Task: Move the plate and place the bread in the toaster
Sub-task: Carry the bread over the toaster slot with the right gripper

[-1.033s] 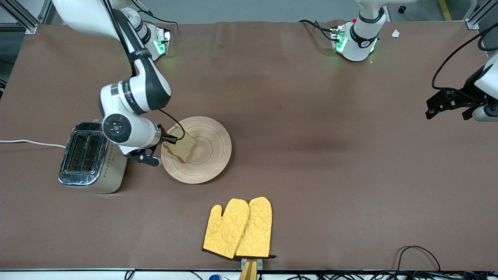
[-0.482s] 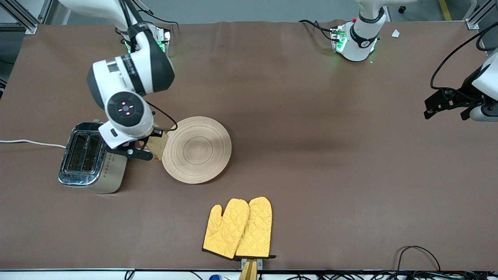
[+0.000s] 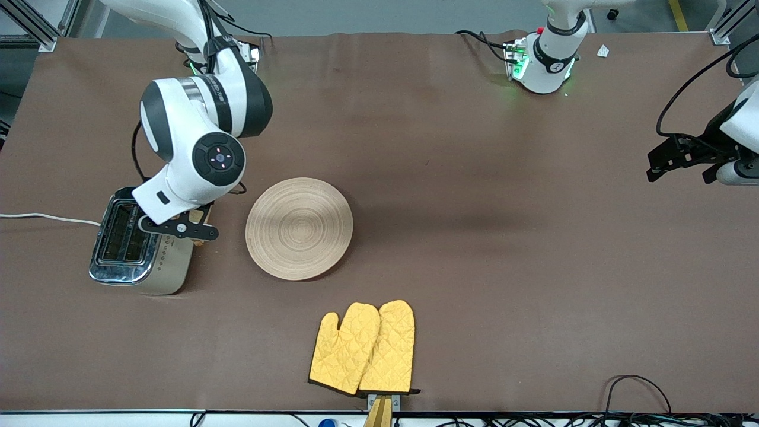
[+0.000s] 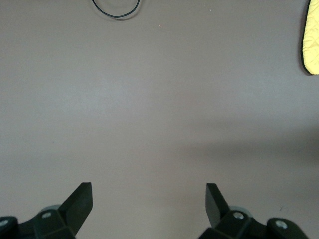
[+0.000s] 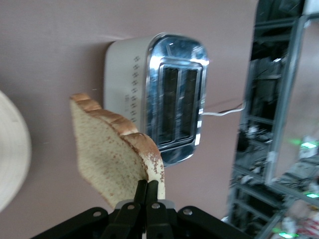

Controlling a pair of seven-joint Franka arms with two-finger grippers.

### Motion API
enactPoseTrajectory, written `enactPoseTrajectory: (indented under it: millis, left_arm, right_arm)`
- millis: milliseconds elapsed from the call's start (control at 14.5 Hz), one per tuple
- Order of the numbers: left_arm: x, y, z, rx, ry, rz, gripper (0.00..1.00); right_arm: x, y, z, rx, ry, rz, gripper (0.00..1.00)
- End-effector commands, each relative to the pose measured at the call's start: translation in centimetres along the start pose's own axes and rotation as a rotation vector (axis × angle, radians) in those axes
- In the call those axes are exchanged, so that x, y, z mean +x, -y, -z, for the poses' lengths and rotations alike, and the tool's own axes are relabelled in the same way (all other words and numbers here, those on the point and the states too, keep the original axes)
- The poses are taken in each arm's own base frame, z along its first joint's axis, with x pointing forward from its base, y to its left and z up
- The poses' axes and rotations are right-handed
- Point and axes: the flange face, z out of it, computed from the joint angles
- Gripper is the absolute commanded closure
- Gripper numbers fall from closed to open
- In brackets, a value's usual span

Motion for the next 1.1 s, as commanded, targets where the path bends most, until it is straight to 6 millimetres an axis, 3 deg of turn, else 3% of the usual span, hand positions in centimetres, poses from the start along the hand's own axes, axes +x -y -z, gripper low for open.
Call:
enactPoseTrajectory:
  millis: [0,138,413,689,895,1033]
  left_arm:
    - [0.2,0.1,0.4,-0.01,-0.014,-0.009,0.0]
    - [0.3,0.2,0.2,-0.011,-0.011,-0.006,0.0]
    - [0.3,0.2,0.2,-0.01,-0.011,-0.006,0.0]
    - [0.3,0.0,0.3,-0.01,-0.014,-0.011,0.0]
    - [0.3,-0.3,0.2,-0.011,-0.013,-0.015,0.0]
    - [0.3,-0.3,0.3,-0.011,-0.014,-0.015,0.0]
  right_arm:
    - [0.8,-0.6,-0.8,-0.091,0.0,0.088,1.0]
    - [1.3,-0.9,-1.4,-0.141,0.005,0.135,1.0]
    - [2.8,-3.8,-3.7,-0.171,0.038,0.141,1.0]
    - [3.1,-6.8,-4.3,-0.197,0.084,0.104,1.0]
    - [3.9,-7.6,-5.7,-0.224,0.1,0.088,1.0]
    - [4.5,-7.1,-6.9,-0.231,0.114,0.082,1.0]
